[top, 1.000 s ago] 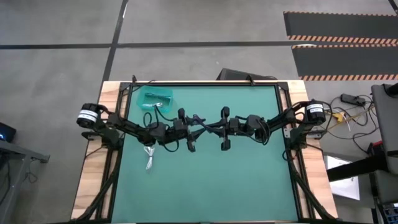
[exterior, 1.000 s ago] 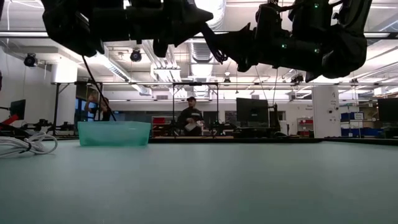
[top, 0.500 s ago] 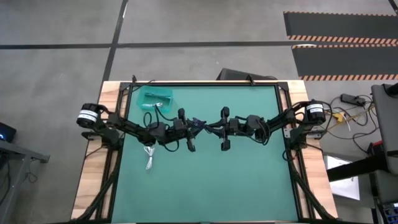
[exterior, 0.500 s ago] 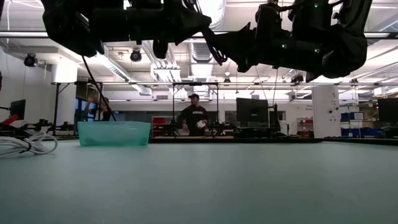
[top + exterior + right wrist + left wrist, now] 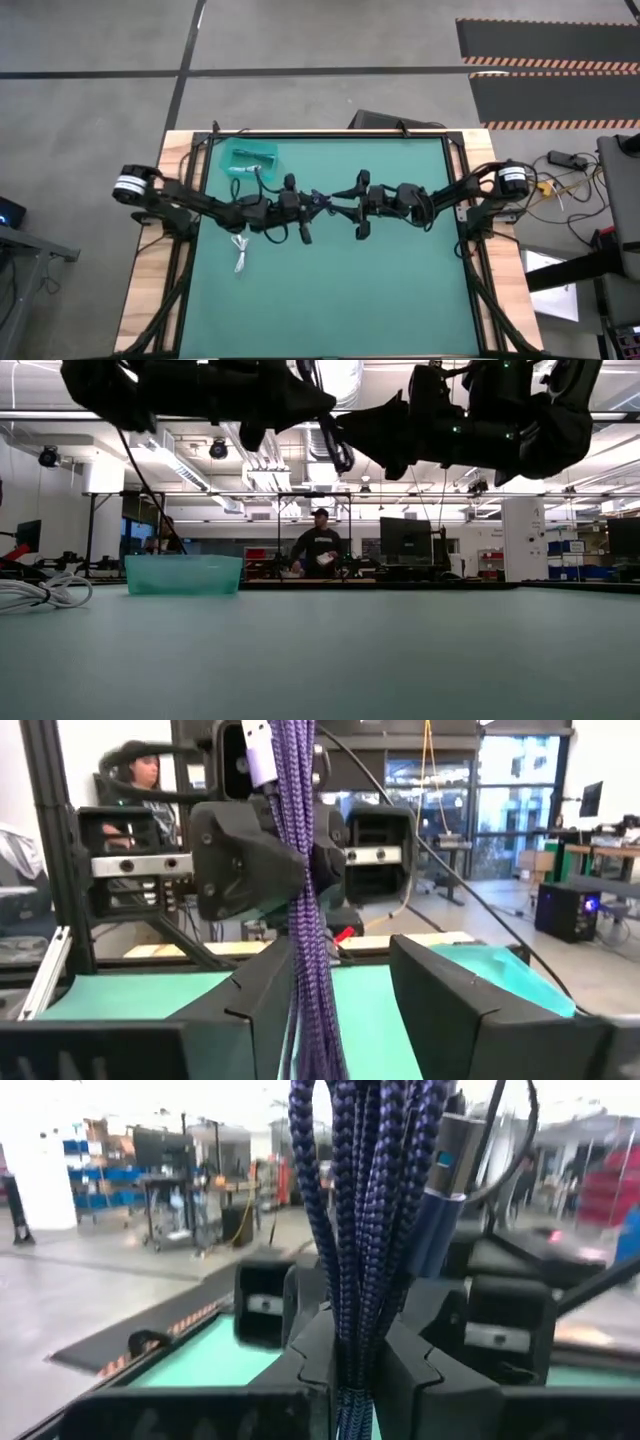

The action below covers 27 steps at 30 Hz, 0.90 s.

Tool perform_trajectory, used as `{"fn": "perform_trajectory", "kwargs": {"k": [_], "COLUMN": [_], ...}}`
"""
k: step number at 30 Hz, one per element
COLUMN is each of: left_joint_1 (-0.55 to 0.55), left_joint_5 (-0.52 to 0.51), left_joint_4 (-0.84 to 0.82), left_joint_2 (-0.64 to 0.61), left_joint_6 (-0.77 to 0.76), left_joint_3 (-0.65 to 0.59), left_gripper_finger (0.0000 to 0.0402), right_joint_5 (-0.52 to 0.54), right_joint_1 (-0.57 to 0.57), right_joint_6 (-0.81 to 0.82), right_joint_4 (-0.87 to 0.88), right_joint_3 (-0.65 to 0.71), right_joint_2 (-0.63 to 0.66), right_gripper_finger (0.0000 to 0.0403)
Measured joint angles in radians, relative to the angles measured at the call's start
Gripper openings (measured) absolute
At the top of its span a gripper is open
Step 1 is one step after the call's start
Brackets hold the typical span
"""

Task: Pick and place USB-C Cables
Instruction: Put the purple charger cable into the blue bin

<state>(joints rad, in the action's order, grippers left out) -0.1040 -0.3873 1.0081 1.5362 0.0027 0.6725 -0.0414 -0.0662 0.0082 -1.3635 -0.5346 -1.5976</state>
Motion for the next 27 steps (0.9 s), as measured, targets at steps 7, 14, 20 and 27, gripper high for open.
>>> {"fn": "perform_trajectory", "kwargs": {"k": [7,14,20,27], "left_joint_1": [0.01,0.064,0.125,0.221], "left_joint_5": [-0.04,-0.05,-0.049,-0.037], "left_joint_4": [-0.415,-0.847,-1.169,-1.505], "left_joint_2": [-0.207,-0.362,-0.378,-0.33], "left_joint_6": [-0.022,-0.093,-0.101,-0.038], "left_joint_3": [0.013,0.096,0.22,0.394], "left_gripper_finger": [0.0018,0.0018,0.0018,0.0018], "right_joint_5": [0.018,0.028,0.078,0.089], "right_joint_1": [0.0,0.0,0.0,0.0], "right_joint_6": [-0.002,-0.018,-0.037,-0.05], "right_joint_4": [0.175,0.398,0.594,0.693], "right_joint_3": [0.0,0.0,0.0,0.0], "right_joint_2": [0.103,0.245,0.359,0.422], "right_gripper_finger": [0.0168,0.0157,0.0148,0.0138]}}
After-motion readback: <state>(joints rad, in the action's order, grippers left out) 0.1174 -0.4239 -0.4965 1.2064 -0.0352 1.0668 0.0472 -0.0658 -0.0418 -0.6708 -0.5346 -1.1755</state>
